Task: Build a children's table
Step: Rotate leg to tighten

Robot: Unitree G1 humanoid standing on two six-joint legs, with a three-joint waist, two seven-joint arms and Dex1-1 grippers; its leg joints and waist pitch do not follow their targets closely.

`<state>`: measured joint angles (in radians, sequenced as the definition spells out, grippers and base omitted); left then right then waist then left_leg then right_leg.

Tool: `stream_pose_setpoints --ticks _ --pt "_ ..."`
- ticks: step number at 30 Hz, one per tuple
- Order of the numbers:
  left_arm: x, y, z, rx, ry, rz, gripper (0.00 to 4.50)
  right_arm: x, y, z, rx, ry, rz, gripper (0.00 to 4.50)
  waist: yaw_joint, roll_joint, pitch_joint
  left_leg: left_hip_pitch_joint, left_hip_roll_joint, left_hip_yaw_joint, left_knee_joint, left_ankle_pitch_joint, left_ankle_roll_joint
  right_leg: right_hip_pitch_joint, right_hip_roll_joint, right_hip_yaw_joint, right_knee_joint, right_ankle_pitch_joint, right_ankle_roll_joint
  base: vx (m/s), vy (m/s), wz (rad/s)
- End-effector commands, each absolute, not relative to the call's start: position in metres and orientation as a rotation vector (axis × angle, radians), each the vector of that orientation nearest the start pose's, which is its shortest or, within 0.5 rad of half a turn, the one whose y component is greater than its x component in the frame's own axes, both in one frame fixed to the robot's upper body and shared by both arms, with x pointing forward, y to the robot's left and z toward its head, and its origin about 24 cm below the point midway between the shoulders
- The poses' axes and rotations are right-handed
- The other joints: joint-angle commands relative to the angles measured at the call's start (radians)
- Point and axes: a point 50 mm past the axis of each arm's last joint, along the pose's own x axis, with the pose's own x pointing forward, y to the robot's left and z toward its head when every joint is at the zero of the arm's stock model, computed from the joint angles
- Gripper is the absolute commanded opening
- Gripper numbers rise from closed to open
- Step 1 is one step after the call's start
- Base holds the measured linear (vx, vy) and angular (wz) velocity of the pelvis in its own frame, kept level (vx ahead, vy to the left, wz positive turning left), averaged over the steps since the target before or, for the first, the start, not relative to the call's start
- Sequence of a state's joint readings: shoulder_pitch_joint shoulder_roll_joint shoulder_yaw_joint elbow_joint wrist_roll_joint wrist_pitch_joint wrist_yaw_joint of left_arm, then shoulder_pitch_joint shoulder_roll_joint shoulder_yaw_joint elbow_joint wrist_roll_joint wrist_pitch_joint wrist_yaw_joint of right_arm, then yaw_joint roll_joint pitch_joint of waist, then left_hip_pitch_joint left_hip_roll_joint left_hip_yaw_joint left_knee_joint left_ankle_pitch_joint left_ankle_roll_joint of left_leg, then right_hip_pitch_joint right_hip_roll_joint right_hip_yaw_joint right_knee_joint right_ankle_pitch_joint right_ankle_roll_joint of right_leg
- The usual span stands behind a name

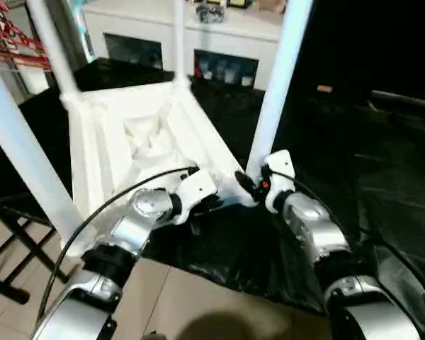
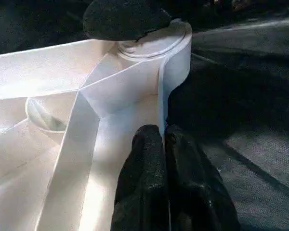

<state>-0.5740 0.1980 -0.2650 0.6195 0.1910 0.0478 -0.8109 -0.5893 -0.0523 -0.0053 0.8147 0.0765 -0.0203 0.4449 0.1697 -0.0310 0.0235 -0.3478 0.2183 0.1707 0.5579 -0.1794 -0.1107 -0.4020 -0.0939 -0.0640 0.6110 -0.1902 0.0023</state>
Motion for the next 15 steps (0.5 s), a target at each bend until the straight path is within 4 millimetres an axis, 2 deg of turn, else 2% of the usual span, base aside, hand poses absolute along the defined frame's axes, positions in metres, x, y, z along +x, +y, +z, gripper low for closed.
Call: stream_pose_setpoints --ticks 1,2,3,4,7,9,11,14,15 --pt "0.323 0.059 0.054 0.458 0.186 -1.101 0.0 0.321 -0.064 0.005 0.089 0.332 0.728 2.68 -0.002 0.004 -0.045 -0.003 0.007 0.003 -0.066 -0.213 0.005 0.044 -0.044 0.037 -0.067 -0.135 -0.163 0.0 0.0 0.0" --pt "0.322 0.059 0.054 0.464 0.184 -1.109 0.0 0.322 -0.067 0.005 0.073 0.333 0.724 2.91 -0.003 0.002 -0.043 -0.004 0.007 0.004 -0.066 -0.216 0.007 0.045 -0.044 0.037 -0.068 -0.133 -0.167 0.0 0.0 0.0" --pt "0.322 0.059 0.054 0.466 0.183 -1.111 0.0 0.322 -0.069 0.004 0.063 0.333 0.722 2.91 -0.003 0.003 -0.043 -0.004 0.008 0.003 -0.067 -0.219 0.006 0.045 -0.045 0.037 -0.068 -0.14 -0.167 0.0 0.0 0.0" --pt "0.321 0.062 0.053 0.469 0.181 -1.131 0.0 0.322 -0.074 0.005 0.058 0.332 0.736 3.12 -0.004 0.007 -0.042 -0.003 0.007 0.003 -0.068 -0.232 0.004 0.045 -0.045 0.037 -0.07 -0.162 -0.164 0.0 0.0 0.0" --pt "0.318 0.073 0.052 0.492 0.197 -1.189 0.0 0.321 -0.092 0.009 0.038 0.32 0.817 3.16 -0.001 0.008 -0.041 -0.003 0.009 0.002 -0.07 -0.265 0.009 0.047 -0.047 0.037 -0.077 -0.205 -0.151 0.0 0.0 0.0" --pt "0.318 0.075 0.052 0.497 0.196 -1.199 0.0 0.32 -0.094 0.01 0.03 0.318 0.834 3.16 0.0 0.007 -0.041 -0.005 0.009 0.002 -0.07 -0.261 0.014 0.046 -0.047 0.038 -0.077 -0.199 -0.152 0.0 0.0 0.0" --pt "0.318 0.085 0.053 0.522 0.206 -1.242 0.0 0.313 -0.106 0.013 0.009 0.311 0.968 3.16 0.003 0.003 -0.041 -0.004 0.009 0.003 -0.068 -0.254 0.021 0.047 -0.046 0.037 -0.076 -0.191 -0.157 0.0 0.0 0.0" --pt "0.317 0.093 0.054 0.526 0.225 -1.287 0.0 0.306 -0.115 0.016 -0.015 0.316 1.084 3.16 0.008 0.012 -0.041 -0.005 0.012 0.004 -0.066 -0.246 0.028 0.049 -0.044 0.035 -0.073 -0.158 -0.17 0.0 0.0 0.0" --pt "0.316 0.095 0.054 0.523 0.228 -1.298 0.0 0.304 -0.117 0.017 -0.023 0.318 1.114 3.16 0.008 0.01 -0.04 -0.005 0.013 0.004 -0.067 -0.248 0.027 0.049 -0.044 0.035 -0.073 -0.159 -0.173 0.0 0.0 0.0"
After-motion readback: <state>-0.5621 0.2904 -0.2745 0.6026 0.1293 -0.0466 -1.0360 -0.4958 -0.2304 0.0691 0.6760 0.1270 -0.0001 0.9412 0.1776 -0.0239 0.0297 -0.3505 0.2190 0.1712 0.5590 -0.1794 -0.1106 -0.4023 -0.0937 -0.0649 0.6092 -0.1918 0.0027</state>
